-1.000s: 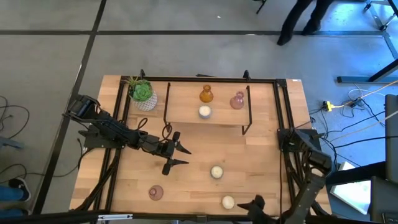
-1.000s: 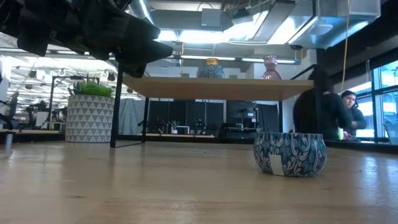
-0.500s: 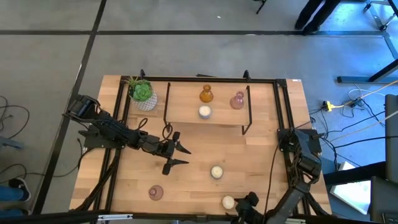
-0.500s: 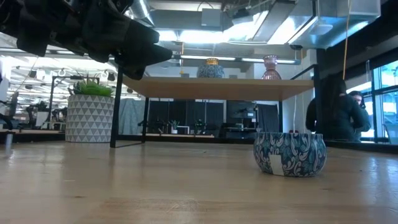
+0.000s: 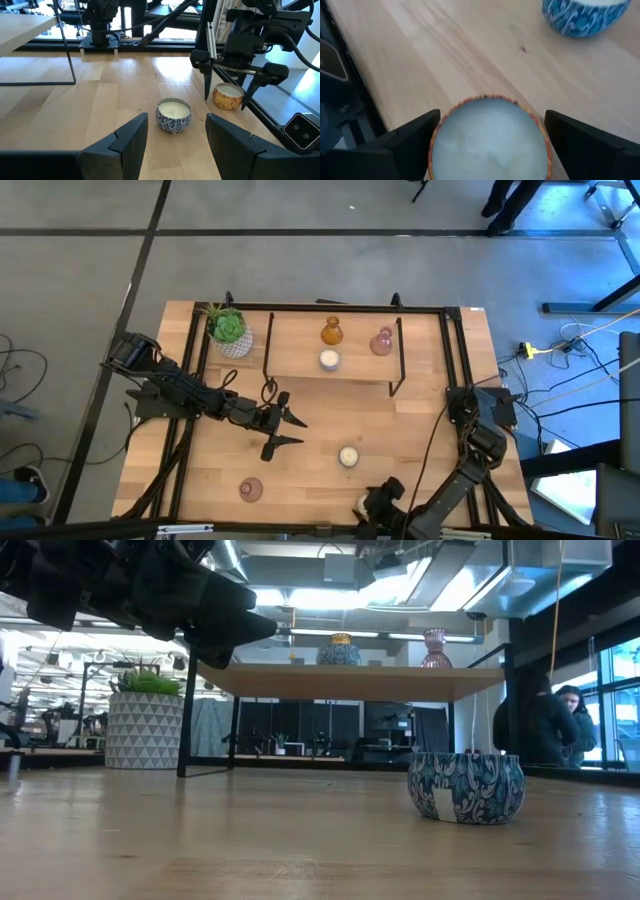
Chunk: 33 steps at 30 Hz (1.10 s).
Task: Pick & Place candle stick holders
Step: Put the yellow scented candle on the shelf aligned with the light blue scented candle
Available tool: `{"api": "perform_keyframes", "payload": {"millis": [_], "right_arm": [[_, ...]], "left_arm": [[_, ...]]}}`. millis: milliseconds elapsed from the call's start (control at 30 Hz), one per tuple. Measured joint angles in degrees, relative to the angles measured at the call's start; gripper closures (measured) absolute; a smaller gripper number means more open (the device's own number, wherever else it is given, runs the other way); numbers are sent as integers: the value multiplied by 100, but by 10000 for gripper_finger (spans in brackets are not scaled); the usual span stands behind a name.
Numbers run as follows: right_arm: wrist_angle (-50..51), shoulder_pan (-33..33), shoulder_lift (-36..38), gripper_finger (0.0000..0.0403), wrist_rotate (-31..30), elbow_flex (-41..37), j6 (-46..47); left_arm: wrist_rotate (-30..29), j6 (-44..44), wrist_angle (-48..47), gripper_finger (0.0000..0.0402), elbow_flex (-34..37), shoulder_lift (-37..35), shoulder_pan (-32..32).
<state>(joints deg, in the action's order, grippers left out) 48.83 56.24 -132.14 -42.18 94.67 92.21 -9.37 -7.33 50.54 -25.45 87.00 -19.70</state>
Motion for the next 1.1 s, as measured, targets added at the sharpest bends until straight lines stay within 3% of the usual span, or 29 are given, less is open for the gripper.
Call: {"api": "perform_keyframes", "payload": {"millis": [367,633,1100], "right_arm": [[8,-26,0,46,90,0,34],[25,-113,4,112,281,0,-10],[152,-365,135,112,494,-2,-12]], "left_arm": [[-4,2,-11,206,0,0,0],[-17,9,-11,206,0,0,0],[-20,13,-11,206,0,0,0]]}}
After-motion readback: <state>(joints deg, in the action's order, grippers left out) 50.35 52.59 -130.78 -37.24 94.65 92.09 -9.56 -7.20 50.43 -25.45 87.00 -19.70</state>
